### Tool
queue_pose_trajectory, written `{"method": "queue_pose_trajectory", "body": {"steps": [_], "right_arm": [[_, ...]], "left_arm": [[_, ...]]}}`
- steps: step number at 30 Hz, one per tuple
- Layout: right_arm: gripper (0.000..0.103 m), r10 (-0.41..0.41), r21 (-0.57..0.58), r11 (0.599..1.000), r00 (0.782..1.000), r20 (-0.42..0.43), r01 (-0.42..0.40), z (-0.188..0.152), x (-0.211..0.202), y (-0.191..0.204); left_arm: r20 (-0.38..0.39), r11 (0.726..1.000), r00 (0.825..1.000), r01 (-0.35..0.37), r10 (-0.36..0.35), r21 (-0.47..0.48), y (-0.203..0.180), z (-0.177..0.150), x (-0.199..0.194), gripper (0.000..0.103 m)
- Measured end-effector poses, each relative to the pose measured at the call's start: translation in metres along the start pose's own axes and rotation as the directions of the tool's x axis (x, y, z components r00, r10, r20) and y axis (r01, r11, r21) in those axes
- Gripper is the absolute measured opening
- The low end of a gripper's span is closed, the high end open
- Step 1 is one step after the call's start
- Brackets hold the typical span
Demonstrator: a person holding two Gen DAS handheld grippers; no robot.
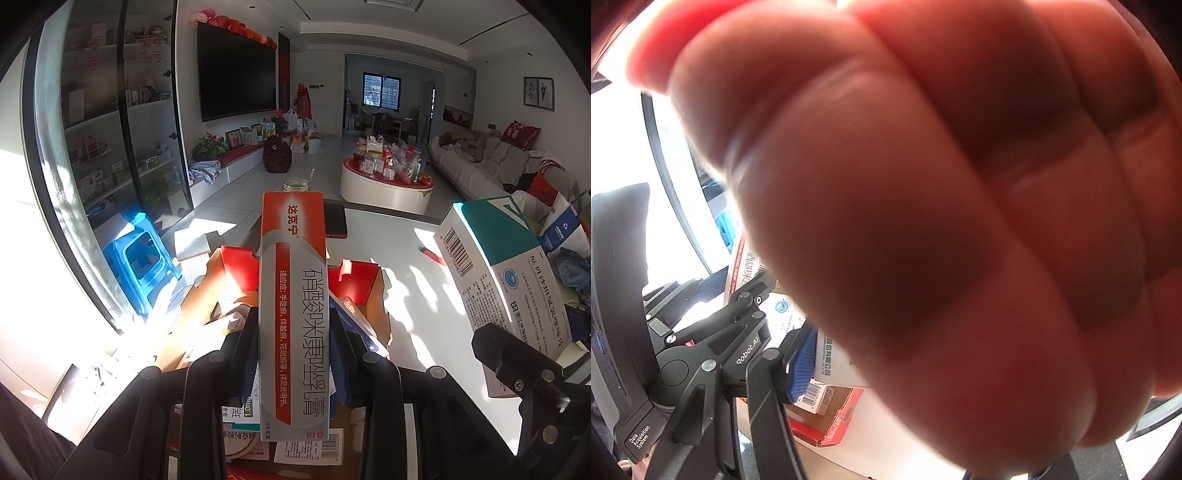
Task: Organize objects
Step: 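Hold both boxes above the red tray with both grippers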
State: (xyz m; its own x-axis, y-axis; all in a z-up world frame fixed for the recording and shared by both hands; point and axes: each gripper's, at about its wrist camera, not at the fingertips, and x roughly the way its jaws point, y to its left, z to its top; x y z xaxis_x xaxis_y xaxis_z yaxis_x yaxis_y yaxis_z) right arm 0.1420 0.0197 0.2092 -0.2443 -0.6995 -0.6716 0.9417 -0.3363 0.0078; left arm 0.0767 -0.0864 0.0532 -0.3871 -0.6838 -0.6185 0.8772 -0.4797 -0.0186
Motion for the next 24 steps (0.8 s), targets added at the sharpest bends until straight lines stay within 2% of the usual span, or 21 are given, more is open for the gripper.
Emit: {"method": "queue_pose_trajectory", "body": {"steps": [10, 24], "right_arm": [[0.063, -0.072, -0.049, 0.996, 0.997, 0.028, 0.073, 0.010, 0.008, -0.007], [0.063, 0.000, -0.036, 0.999, 1.000, 0.026, 0.001, 0.028, 0.026, -0.021]], "left_arm": [[0.002, 1.000, 1.000, -0.001, 0.001, 0.000, 0.000, 0.001, 0.001, 0.036], [0.006, 1.000, 1.000, -0.011, 0.011, -0.013, 0.005, 0.007, 0.000, 0.036]]}}
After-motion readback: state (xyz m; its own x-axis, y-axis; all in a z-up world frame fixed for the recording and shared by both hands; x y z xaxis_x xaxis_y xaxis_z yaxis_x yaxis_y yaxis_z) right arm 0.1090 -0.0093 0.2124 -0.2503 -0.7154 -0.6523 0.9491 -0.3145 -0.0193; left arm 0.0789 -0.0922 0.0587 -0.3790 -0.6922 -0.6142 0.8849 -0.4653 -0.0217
